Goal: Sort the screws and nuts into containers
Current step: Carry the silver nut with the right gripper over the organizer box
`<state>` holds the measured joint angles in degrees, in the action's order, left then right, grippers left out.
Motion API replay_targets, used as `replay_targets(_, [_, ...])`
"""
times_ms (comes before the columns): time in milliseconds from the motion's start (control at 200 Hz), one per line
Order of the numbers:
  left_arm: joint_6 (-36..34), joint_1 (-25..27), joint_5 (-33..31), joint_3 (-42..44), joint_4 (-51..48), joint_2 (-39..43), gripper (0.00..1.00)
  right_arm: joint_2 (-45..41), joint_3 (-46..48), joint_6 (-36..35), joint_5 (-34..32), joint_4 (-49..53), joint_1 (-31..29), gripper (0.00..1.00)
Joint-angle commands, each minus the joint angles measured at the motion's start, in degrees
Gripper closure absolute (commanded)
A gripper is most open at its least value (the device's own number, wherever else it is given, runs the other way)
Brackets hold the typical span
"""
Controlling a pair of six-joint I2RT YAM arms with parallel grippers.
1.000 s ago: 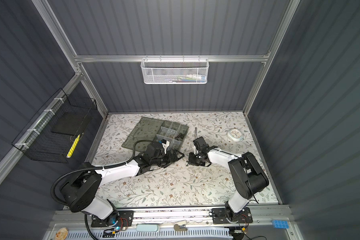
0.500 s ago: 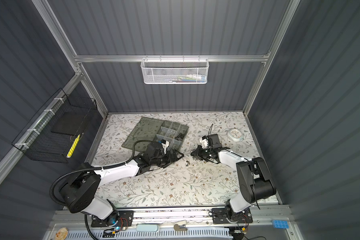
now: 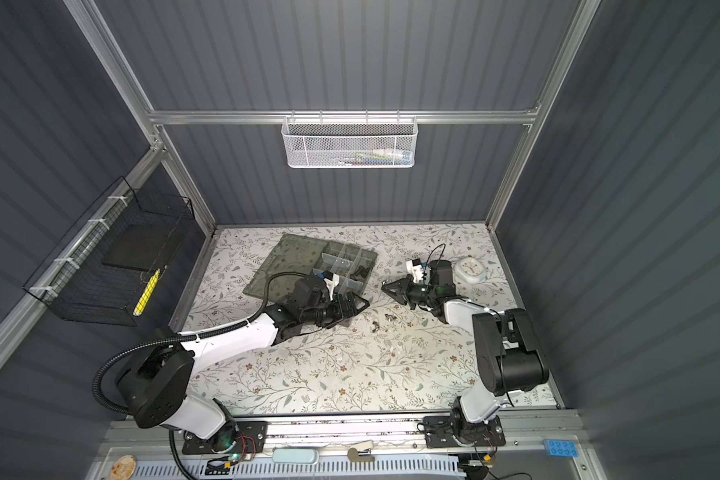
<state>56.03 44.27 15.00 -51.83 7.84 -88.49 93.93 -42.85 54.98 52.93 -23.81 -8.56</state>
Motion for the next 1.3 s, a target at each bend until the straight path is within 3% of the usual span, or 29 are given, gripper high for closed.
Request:
replay_targets(0, [-2.03, -2.43, 0.70, -2.19, -2.47, 2.04, 0.00, 1.79, -2.58, 5.78, 3.11, -7.88, 0.12, 1.00])
replay_targets(500, [-5.95, -12.02, 7.87, -6.68, -7.67, 1.81, 0.00, 16.11, -14.89, 26.05, 4.05, -29.65, -1.17, 1.00])
replay_targets(946, [-6.29, -19.46, 14.05, -11.78, -6.63, -4.16, 0.00, 29.29, -35.30, 26.16, 2.77, -22.54, -5.53, 1.00])
replay_targets(1291, [-7.00, -22.43, 16.62, -17.15, -6.42, -9.79, 0.00, 39.44, -47.02, 24.04, 1.01, -15.82, -7.87, 1.00])
